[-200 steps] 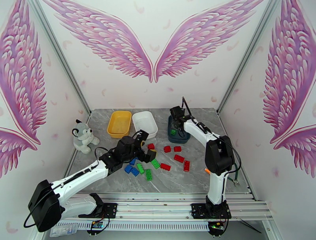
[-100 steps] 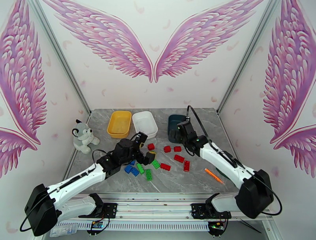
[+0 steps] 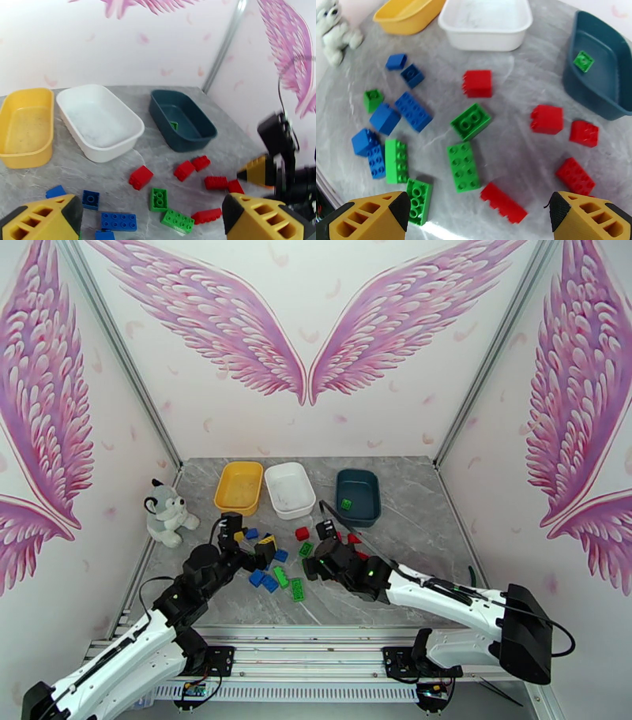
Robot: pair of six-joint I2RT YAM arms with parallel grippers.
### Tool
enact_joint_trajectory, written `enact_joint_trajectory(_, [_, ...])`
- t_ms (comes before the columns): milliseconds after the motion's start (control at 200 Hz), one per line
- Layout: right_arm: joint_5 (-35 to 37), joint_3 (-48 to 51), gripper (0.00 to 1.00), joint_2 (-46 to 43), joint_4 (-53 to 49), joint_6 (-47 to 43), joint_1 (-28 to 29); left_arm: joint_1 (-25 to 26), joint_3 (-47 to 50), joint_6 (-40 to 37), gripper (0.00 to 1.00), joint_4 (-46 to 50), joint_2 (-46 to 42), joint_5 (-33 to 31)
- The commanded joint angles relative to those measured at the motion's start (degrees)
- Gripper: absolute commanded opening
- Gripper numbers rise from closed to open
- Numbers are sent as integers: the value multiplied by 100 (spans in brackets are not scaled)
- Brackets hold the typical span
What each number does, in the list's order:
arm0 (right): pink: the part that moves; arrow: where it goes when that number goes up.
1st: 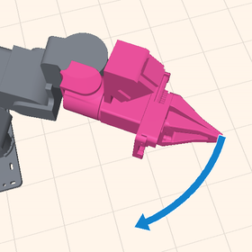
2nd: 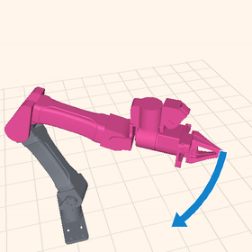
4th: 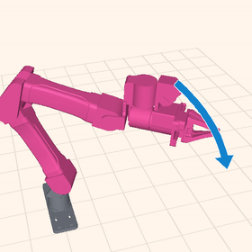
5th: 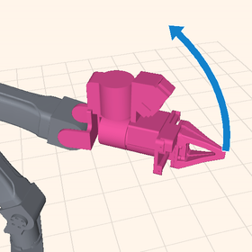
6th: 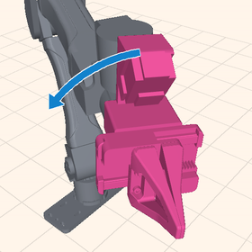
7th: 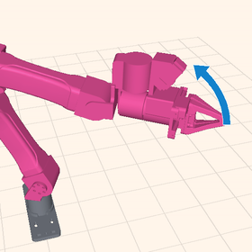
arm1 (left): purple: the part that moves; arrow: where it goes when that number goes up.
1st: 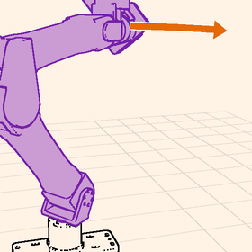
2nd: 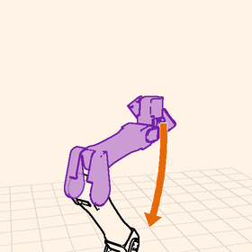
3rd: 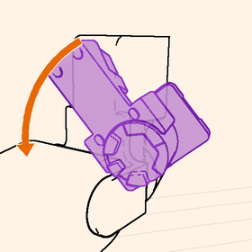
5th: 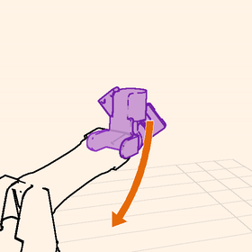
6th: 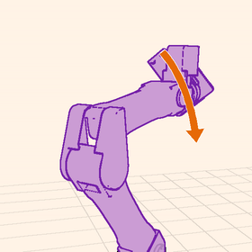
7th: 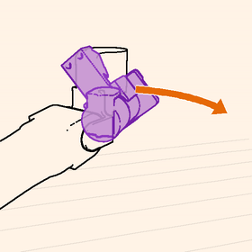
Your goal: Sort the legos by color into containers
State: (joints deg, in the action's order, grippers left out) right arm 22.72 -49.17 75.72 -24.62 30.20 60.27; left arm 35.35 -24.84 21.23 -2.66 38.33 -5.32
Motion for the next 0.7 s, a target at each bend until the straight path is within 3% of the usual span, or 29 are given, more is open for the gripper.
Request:
enact_joint_trajectory(0, [-44,127,93,391,69,408,310,-77,128,320,99,118,-44,-259])
enact_joint_trajectory(85, [-160,70,81,811,154,557,483,-113,102,388,99,254,-45,-223])
enact_joint_trajectory(170, [-171,-83,76,1216,196,643,661,-153,85,488,99,369,-40,-175])
enact_joint_trajectory(420, [-277,-500,73,2181,373,751,881,-451,52,691,99,773,19,101])
enact_joint_trajectory(695, [-437,-732,71,2591,594,752,918,-755,200,856,99,758,15,551])
